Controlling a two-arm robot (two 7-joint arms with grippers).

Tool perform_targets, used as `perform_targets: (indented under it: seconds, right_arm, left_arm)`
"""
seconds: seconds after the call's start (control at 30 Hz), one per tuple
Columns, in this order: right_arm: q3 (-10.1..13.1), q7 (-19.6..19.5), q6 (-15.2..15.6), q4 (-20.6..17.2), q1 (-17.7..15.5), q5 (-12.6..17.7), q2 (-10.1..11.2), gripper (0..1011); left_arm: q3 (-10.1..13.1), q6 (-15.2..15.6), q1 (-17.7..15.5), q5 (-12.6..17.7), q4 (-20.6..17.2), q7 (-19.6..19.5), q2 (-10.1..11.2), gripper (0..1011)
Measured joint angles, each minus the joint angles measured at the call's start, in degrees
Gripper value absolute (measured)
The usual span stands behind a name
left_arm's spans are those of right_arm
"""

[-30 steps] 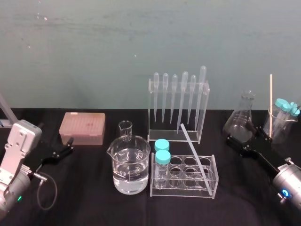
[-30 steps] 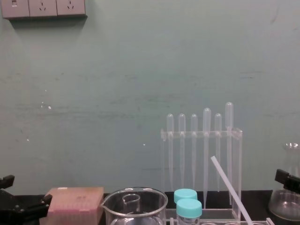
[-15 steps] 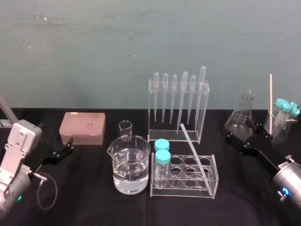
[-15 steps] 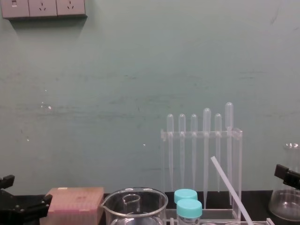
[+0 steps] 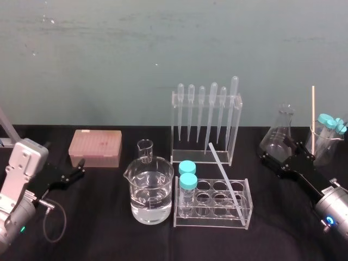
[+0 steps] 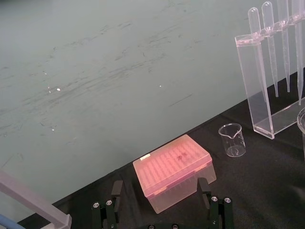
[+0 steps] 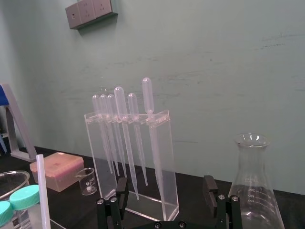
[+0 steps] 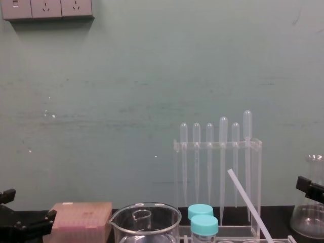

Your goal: Pick up the stirring rod with one hand, then place it down.

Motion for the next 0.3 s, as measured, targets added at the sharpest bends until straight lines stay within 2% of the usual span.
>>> perform_targets:
  seconds: [0.3]
  right_arm:
    - [0.0,0.1,-0.1,0.0,0.0,0.0,0.0,1003]
  left_arm:
    - [0.0,0.0,0.0,0.0,0.0,0.0,0.0,1000]
